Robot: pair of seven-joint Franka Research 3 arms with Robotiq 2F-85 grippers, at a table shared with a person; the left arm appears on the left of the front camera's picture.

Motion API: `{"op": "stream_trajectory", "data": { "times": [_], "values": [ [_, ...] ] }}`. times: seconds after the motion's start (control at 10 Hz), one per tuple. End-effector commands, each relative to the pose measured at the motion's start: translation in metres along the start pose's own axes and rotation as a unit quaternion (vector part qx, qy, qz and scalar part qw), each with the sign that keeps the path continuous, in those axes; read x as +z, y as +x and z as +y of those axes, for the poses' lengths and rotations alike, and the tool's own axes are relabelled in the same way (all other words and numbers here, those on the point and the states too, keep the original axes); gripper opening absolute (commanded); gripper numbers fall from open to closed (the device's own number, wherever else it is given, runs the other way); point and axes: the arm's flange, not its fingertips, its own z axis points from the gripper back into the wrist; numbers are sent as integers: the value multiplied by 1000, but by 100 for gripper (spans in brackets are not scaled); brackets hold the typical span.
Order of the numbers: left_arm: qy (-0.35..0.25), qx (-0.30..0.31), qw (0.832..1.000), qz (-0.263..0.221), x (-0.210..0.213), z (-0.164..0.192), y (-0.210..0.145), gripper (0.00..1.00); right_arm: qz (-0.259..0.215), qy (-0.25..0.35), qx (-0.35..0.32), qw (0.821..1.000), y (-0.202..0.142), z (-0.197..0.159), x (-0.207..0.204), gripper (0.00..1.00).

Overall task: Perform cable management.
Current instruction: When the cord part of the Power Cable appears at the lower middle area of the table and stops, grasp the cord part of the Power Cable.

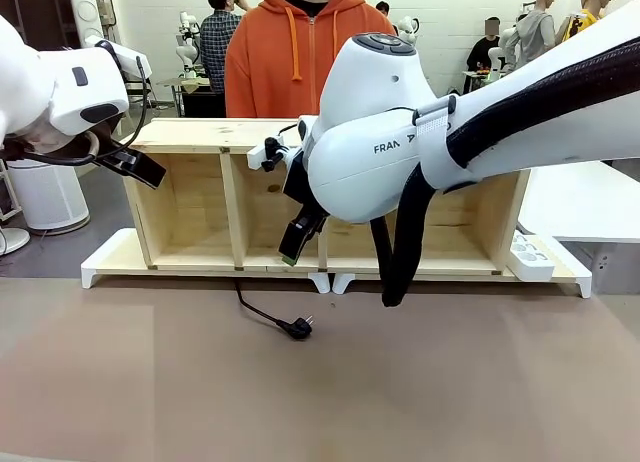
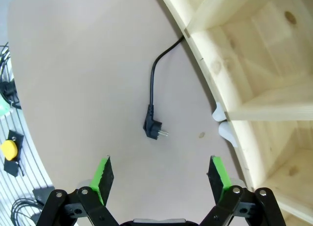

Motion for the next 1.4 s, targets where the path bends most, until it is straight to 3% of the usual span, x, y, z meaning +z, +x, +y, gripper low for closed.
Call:
{"op": "stream_trajectory", "data": {
  "times": [0.0, 0.7, 1.0, 1.3],
  "values": [
    [1, -1, 1000, -6, -2, 0, 1, 100, -7, -9, 0, 1000, -6, -1, 2, 100],
    [1, -1, 1000, -6, -2, 0, 1, 100, -1, -2, -1, 1000, 0, -2, 2, 100],
    [1, -1, 1000, -6, -2, 0, 1, 100, 49, 83, 34, 995, 26, -18, -43, 100],
    [1, -1, 1000, -6, -2, 0, 1, 100, 55, 131, 51, 989, 34, -13, -89, 100]
  ]
}}
